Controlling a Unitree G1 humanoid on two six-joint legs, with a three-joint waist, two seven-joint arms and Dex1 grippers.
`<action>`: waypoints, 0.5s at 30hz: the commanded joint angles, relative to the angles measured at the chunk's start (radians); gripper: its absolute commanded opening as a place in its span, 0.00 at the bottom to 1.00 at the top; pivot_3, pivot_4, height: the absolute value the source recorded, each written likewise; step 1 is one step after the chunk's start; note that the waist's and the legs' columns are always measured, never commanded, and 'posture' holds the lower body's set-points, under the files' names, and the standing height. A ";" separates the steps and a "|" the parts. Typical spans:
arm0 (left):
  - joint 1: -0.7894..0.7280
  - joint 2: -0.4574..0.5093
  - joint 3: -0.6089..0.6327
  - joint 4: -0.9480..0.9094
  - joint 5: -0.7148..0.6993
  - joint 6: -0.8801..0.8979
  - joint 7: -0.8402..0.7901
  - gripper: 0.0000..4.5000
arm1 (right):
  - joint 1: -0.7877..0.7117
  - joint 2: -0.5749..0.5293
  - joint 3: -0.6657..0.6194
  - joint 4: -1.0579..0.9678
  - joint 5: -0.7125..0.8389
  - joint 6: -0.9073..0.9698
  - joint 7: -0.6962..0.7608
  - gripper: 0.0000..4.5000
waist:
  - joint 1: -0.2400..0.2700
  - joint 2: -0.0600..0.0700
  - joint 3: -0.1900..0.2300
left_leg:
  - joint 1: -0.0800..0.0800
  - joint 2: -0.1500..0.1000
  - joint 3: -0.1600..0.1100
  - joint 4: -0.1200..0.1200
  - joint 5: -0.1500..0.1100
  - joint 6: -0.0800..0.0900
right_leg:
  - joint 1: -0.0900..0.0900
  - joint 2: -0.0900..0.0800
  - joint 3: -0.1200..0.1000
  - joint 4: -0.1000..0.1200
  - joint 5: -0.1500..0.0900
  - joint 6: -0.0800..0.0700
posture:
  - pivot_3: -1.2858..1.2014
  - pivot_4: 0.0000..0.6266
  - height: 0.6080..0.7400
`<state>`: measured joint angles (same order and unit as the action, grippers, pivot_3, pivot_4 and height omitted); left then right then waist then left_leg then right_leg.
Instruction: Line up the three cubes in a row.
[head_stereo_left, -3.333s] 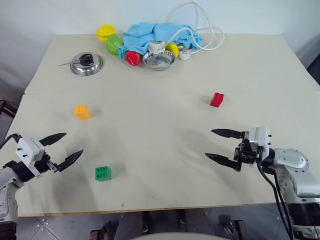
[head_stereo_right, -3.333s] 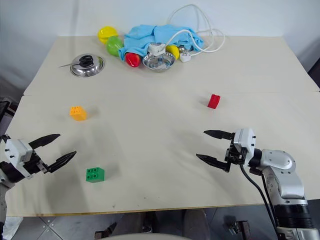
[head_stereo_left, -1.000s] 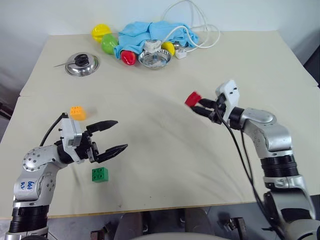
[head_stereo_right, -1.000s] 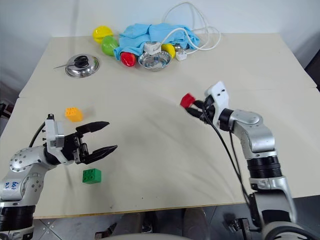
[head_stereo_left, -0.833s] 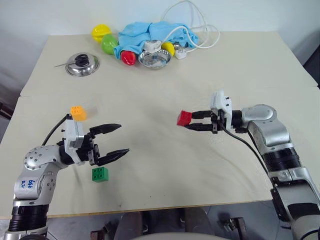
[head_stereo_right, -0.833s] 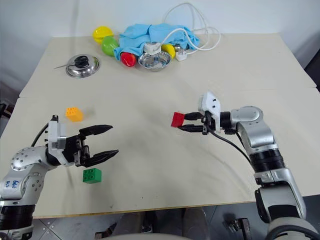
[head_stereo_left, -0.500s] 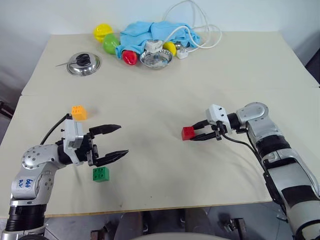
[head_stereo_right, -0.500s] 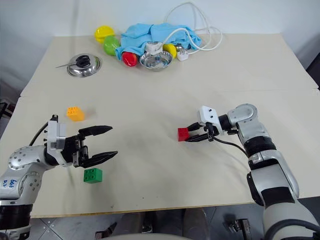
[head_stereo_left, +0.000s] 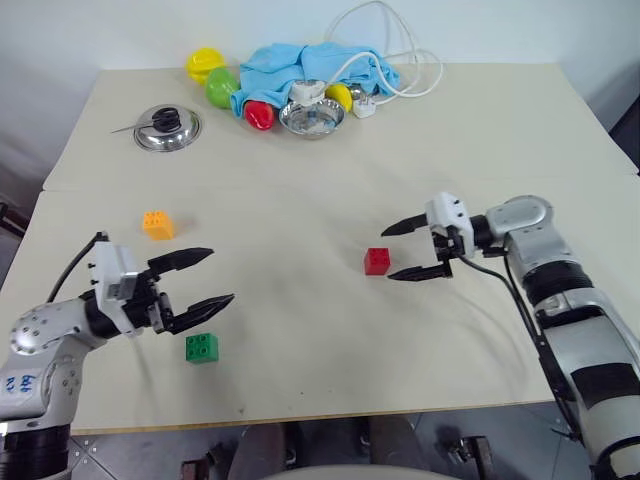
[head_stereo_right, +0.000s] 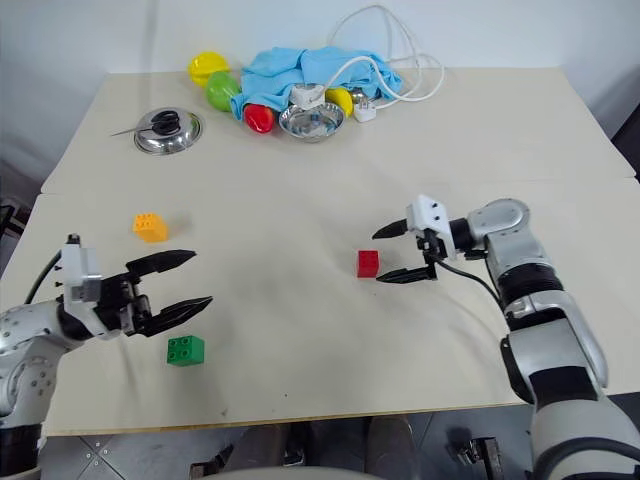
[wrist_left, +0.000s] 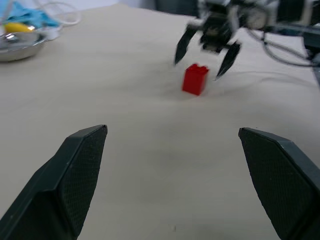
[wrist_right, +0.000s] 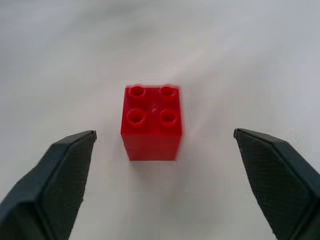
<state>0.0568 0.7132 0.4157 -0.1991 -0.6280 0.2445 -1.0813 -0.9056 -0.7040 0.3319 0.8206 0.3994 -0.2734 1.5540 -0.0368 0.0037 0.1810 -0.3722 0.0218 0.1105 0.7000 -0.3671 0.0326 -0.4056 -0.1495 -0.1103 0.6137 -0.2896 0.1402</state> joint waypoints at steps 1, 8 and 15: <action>0.094 0.036 0.141 0.083 0.003 -0.040 -0.030 1.00 | 0.096 -0.126 -0.024 -0.272 0.277 0.093 0.060 0.99 | 0.003 0.000 0.000 | 0.000 0.000 0.000 -0.001 0.000 0.000 | 0.000 0.000 0.000 -0.001 0.000 0.000 | 0.52 0.24 1.00; 0.246 0.101 0.258 0.336 0.061 -0.140 -0.128 1.00 | 0.317 -0.201 -0.030 -0.604 0.473 0.144 0.060 0.99 | 0.007 0.000 0.000 | 0.001 0.003 0.003 -0.001 -0.001 -0.001 | 0.000 0.000 -0.003 -0.002 0.000 0.000 | 0.52 0.24 1.00; 0.356 0.117 0.257 0.292 0.075 -0.214 -0.227 1.00 | 0.452 -0.123 -0.092 -0.784 0.459 0.206 0.060 0.99 | 0.012 -0.002 0.000 | 0.001 0.005 0.003 -0.001 -0.002 -0.002 | -0.002 0.000 -0.002 -0.003 0.002 -0.004 | 0.52 0.24 1.00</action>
<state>0.3972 0.8236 0.6541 0.1430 -0.5490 0.0579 -1.2820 -0.4684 -0.8222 0.2824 0.0606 0.8584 -0.0734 1.5503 -0.0244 0.0016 0.1807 -0.3716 0.0262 0.1139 0.6992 -0.3697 0.0308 -0.4076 -0.1504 -0.1128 0.6107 -0.2874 0.1358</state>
